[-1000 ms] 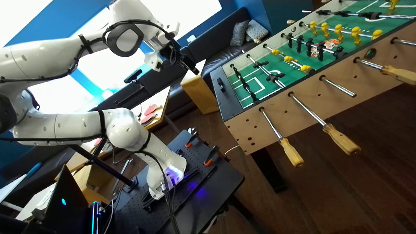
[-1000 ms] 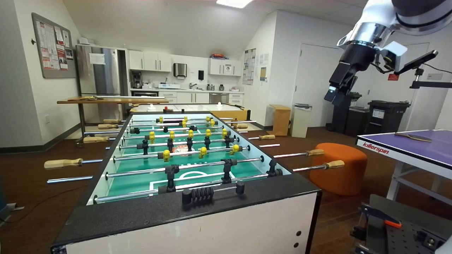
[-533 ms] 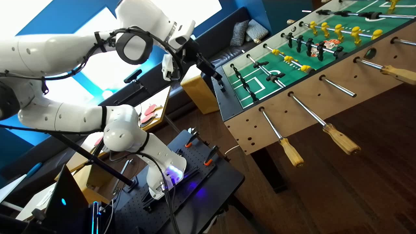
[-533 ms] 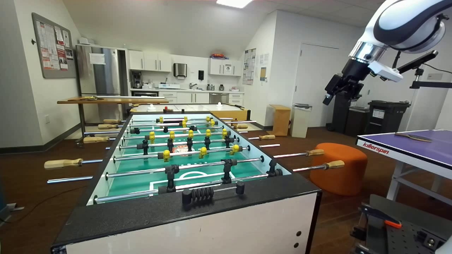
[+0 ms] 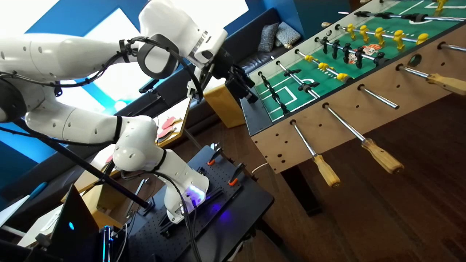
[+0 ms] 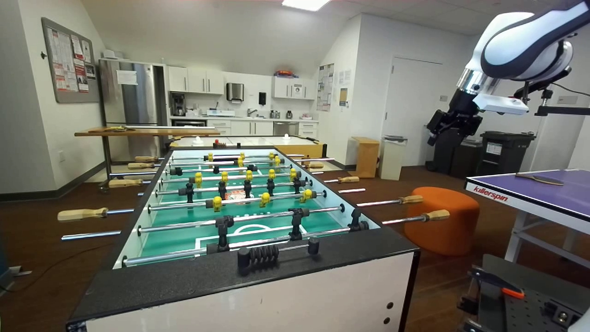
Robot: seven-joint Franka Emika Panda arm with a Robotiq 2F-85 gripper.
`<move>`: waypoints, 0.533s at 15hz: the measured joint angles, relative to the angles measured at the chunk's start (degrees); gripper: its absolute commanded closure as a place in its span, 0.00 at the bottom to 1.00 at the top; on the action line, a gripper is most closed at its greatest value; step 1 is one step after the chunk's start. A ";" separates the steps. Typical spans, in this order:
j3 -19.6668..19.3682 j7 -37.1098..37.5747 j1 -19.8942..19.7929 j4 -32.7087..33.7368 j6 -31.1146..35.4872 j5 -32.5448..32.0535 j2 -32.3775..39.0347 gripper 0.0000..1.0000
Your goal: Push in the first rod of the football table.
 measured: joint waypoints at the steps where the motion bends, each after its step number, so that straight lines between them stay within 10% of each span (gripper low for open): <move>1: 0.00 0.00 0.01 0.00 0.00 0.00 -0.01 0.00; 8: 3.43 16.91 -4.45 2.52 4.79 -0.28 6.78 0.00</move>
